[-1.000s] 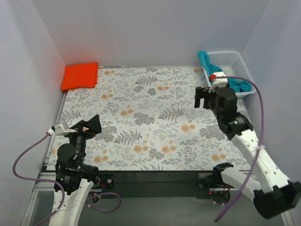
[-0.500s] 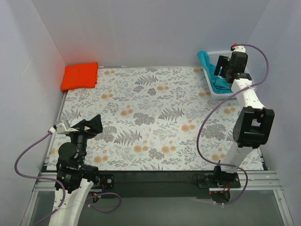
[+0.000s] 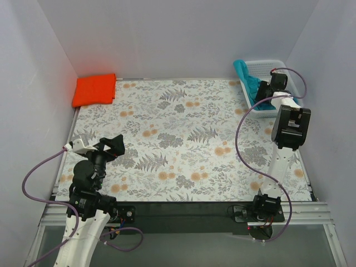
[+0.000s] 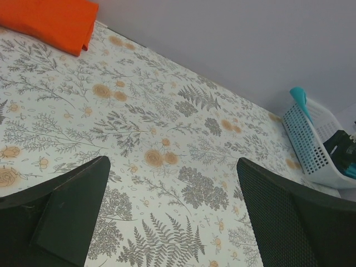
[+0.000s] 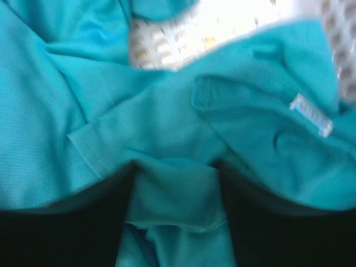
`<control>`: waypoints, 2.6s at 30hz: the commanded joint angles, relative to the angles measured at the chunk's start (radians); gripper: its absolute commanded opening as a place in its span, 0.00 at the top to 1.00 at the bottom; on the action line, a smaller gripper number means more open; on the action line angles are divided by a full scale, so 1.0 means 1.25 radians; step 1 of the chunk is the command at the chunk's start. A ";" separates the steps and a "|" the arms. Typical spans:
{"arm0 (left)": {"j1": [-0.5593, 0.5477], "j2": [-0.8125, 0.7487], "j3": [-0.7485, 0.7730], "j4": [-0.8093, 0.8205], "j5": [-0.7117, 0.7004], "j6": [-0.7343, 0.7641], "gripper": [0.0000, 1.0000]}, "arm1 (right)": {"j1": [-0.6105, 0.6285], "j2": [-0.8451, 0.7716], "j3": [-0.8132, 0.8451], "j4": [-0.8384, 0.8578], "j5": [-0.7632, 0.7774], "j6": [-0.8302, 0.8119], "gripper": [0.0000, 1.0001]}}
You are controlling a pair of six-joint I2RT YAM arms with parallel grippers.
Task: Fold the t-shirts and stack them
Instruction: Grab the tshirt from the pile, then move the tshirt to the center of the board
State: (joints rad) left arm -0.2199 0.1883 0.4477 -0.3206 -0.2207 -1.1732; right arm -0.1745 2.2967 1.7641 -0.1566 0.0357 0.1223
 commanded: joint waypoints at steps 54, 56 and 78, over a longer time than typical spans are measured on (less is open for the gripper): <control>-0.003 0.149 -0.022 0.034 0.282 -0.160 0.02 | 0.280 -1.140 -0.900 -0.107 0.123 0.183 0.34; -0.003 0.231 -0.016 0.025 0.353 -0.187 0.02 | 0.281 -1.129 -0.872 -0.146 -0.021 0.120 0.28; -0.036 0.749 0.076 -0.042 0.348 -0.215 0.17 | 0.728 -0.670 -0.778 -0.044 -0.059 0.094 0.37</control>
State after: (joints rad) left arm -0.2592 1.1023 0.5045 -0.4156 0.2283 -1.4372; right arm 0.7643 1.4128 0.7097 -0.2989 -0.0830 0.2714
